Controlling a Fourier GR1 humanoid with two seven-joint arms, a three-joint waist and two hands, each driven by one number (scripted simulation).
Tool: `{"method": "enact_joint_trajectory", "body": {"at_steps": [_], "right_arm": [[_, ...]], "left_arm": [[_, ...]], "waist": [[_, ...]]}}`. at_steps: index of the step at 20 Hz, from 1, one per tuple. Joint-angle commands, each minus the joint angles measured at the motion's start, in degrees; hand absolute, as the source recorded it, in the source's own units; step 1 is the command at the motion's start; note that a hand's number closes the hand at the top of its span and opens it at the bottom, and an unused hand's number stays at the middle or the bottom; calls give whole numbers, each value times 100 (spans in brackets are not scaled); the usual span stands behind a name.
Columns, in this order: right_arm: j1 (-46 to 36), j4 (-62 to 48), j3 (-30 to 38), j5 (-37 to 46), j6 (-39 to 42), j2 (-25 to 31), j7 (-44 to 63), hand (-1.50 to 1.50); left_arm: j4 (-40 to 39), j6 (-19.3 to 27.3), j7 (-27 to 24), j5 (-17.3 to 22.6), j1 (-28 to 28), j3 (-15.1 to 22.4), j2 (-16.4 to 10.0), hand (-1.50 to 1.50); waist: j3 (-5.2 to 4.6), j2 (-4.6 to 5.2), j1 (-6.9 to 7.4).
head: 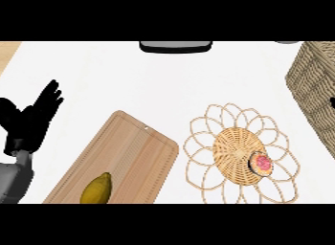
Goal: Pick the cupcake from the placemat and place it in the basket
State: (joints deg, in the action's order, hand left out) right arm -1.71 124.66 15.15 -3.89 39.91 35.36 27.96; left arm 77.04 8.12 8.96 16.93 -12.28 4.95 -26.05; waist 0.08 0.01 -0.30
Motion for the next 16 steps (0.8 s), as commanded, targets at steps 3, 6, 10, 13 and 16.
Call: {"method": "enact_joint_trajectory", "body": {"at_steps": [3, 6, 10, 13, 16], "right_arm": [[416, -213, -932, 1933, -643, -1164, -1272, -150], [158, -875, -1020, 1985, -959, -1430, -1554, -150], [11, -1784, -1243, 2801, -1207, -1435, -2135, -150], [45, -2194, -1627, 3313, -1366, -1532, -2242, -150], [-198, -2455, -1806, 3488, -1320, -1670, -2065, -150]], "left_arm": [[35, -34, 143, -92, -18, -51, 161, 0], [-429, -268, -256, -157, -101, -166, 258, 0], [616, -368, 328, -83, 356, -344, -34, 0], [355, -340, 63, -253, 379, -322, 203, 0], [154, -341, 258, -345, -62, -522, 236, 0]], "waist": [[0, 6, 45], [-5, 11, 29], [-4, -2, 84], [-6, 1, 67], [-7, 2, 44]]}}
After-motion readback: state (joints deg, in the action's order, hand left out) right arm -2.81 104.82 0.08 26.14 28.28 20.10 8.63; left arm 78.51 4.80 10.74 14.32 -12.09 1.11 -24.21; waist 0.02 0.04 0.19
